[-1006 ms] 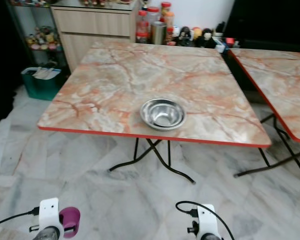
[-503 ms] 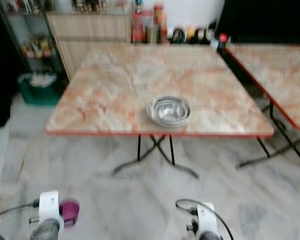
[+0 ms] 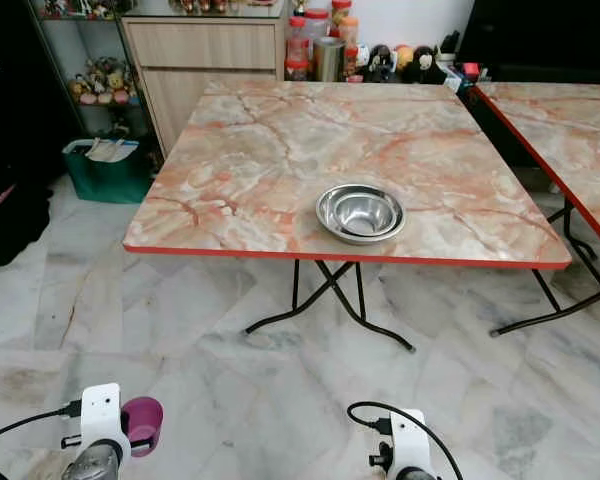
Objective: Setting the table
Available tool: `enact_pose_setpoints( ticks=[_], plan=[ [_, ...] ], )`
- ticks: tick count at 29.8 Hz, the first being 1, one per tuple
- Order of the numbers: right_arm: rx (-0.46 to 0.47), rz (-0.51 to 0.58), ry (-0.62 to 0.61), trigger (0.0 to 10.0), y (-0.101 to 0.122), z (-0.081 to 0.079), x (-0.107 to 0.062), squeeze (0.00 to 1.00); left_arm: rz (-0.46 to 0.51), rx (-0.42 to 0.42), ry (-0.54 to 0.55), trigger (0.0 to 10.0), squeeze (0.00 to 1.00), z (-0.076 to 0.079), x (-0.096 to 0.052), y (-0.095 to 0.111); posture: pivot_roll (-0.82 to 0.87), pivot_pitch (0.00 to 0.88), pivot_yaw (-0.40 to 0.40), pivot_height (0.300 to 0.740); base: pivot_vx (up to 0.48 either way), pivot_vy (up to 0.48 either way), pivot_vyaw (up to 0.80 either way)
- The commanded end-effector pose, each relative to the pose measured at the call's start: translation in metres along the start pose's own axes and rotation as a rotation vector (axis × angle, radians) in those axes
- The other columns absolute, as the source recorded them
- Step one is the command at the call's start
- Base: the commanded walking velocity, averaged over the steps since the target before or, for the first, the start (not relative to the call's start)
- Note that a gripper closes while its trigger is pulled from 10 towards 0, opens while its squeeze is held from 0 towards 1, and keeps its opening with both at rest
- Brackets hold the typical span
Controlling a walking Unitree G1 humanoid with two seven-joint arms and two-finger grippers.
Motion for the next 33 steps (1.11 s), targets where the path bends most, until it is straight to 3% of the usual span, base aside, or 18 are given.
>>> enact_pose_setpoints(
  ticks=[1, 33],
  plan=[
    [-0.001, 0.000, -0.007, 10.0, 0.002, 0.002, 0.000, 0.00, -0.018, -0.007, -0.005, 10.0, 0.00, 0.002, -0.001, -0.006, 0.09, 0.000, -0.017, 0.728, 0.292, 0.000, 0.00],
    [-0.010, -0.002, -0.012, 10.0, 0.003, 0.006, 0.000, 0.00, -0.057, -0.018, -0.005, 10.0, 0.00, 0.002, -0.003, -0.017, 0.09, 0.000, -0.035, 0.728, 0.317, 0.000, 0.00]
  ],
)
Point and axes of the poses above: a point about 5 cm out from each wrist's last joint towards the gripper, its own x axis pointing out of the wrist towards the gripper, its own y axis along the axis of the wrist's last joint, z = x × y, the point moved 6 cm from there along x, pointing out of the wrist towards the gripper, and after that the axes turned 5 degrees about -x, right-handed, at the moved point
